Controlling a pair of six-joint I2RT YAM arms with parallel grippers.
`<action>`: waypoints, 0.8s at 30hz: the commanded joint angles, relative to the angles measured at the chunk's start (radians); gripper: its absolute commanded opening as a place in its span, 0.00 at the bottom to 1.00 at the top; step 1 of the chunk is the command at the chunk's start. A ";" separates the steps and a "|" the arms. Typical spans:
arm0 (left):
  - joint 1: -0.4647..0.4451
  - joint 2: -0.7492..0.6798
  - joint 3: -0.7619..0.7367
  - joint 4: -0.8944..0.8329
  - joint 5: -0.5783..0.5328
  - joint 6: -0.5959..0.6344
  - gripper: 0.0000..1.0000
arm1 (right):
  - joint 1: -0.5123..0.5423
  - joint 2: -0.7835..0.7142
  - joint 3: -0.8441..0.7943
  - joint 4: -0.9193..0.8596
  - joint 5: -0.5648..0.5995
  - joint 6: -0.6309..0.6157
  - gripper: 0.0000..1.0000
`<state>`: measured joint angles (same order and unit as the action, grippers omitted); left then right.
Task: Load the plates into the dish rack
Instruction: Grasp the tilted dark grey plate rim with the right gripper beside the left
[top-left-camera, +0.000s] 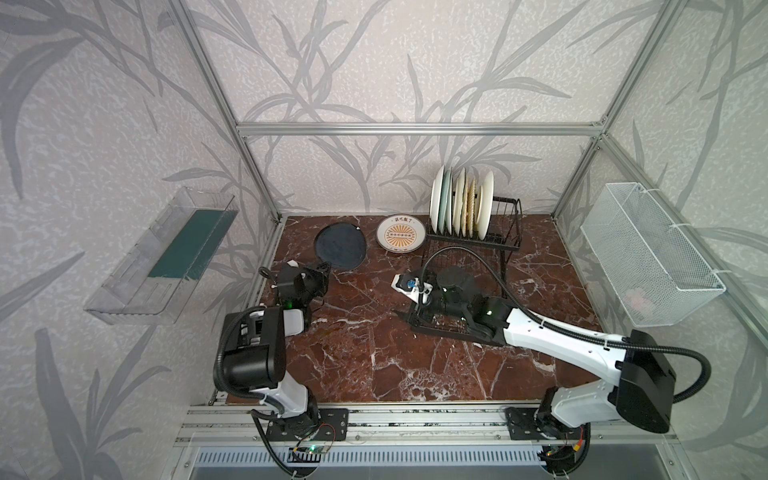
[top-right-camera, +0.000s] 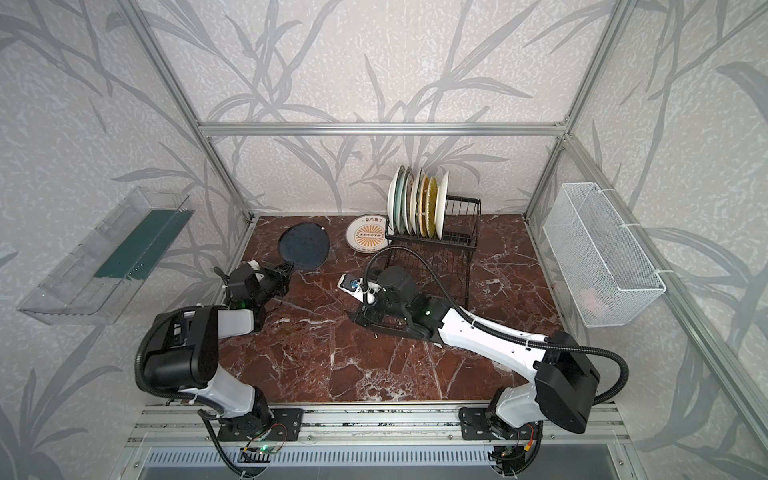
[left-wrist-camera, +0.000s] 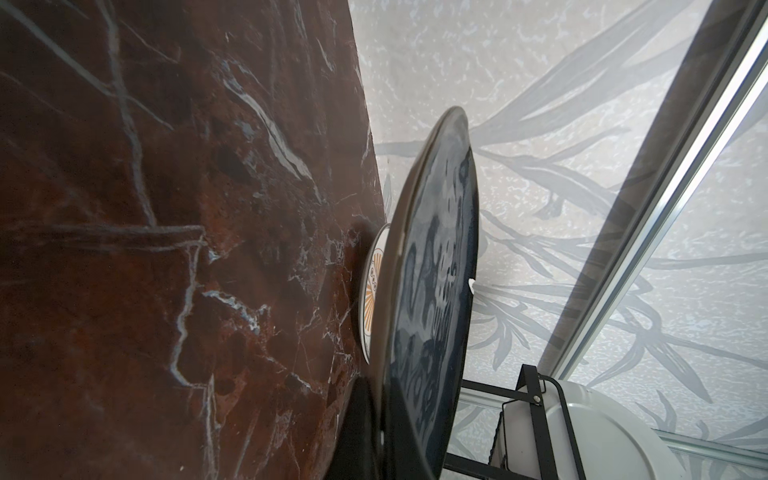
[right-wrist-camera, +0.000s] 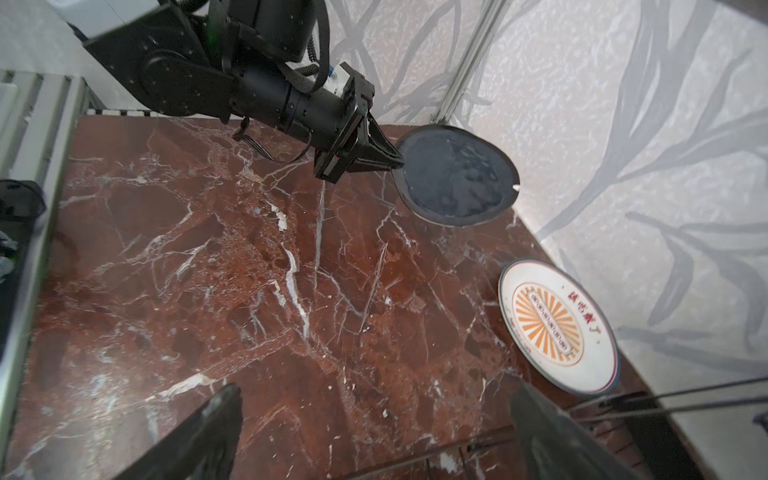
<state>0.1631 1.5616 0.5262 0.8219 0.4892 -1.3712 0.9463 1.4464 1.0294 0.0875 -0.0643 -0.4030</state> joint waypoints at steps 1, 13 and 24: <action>-0.021 -0.122 0.022 -0.075 0.008 -0.002 0.00 | 0.032 0.066 0.072 0.058 0.085 -0.161 0.99; -0.065 -0.353 0.067 -0.388 -0.028 0.019 0.00 | 0.100 0.341 0.229 0.200 0.223 -0.435 0.98; -0.098 -0.433 0.091 -0.493 -0.041 0.018 0.00 | 0.114 0.546 0.382 0.247 0.298 -0.635 0.95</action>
<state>0.0719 1.1839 0.5438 0.2565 0.4385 -1.3396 1.0531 1.9602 1.3808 0.2962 0.2012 -0.9592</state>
